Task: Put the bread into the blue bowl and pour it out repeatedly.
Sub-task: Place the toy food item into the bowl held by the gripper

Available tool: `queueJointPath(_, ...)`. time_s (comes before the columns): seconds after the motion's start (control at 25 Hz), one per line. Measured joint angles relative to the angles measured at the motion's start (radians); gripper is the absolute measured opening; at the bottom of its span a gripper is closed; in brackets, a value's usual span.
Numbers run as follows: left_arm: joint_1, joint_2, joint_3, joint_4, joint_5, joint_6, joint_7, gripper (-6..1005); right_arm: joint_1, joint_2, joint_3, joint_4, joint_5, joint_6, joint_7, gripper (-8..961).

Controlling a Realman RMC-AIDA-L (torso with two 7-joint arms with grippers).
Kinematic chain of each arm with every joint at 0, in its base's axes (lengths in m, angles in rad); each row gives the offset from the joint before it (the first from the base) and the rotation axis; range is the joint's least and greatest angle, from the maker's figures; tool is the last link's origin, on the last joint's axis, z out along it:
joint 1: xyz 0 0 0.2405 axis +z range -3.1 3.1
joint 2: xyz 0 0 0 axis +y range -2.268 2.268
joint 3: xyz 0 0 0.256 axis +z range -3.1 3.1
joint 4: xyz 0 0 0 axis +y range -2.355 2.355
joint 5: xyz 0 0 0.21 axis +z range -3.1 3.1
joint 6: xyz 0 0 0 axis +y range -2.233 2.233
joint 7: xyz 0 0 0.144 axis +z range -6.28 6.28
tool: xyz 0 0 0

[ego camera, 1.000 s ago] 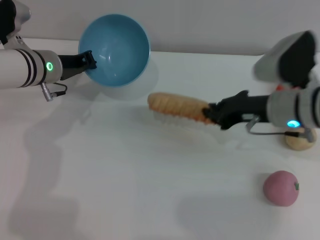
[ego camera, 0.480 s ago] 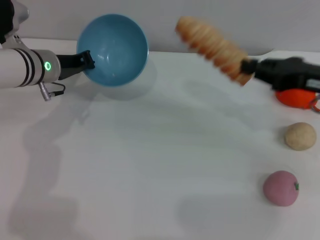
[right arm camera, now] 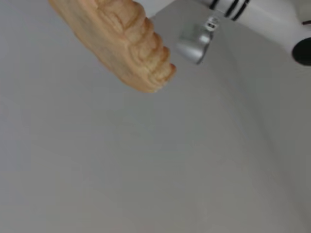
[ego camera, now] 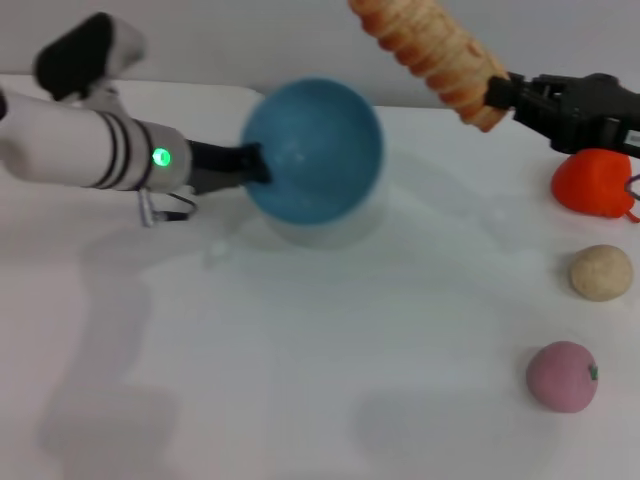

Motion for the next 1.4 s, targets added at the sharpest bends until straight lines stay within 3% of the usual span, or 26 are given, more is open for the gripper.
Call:
queueJointPath(0.08,-0.033,-0.008,0.005,-0.005,0.0,-0.072,0.012,6,0.015,0.0,0.0,0.024,0.006,-0.003,-0.006,96)
queueJointPath(0.52,-0.104,-0.017,0.044,-0.018,-0.012,-0.189,0.009,7,0.104,0.001,-0.002,0.252,0.015,0.056,-0.198,94)
queueJointPath(1.0,-0.134,-0.018,0.045,-0.039,-0.013,-0.238,0.007,9,0.126,-0.001,-0.07,0.277,0.01,0.12,-0.232,76)
queueJointPath(1.4,-0.136,-0.019,0.045,-0.039,-0.012,-0.218,0.001,10,0.111,-0.004,-0.083,0.25,0.01,0.115,-0.22,324)
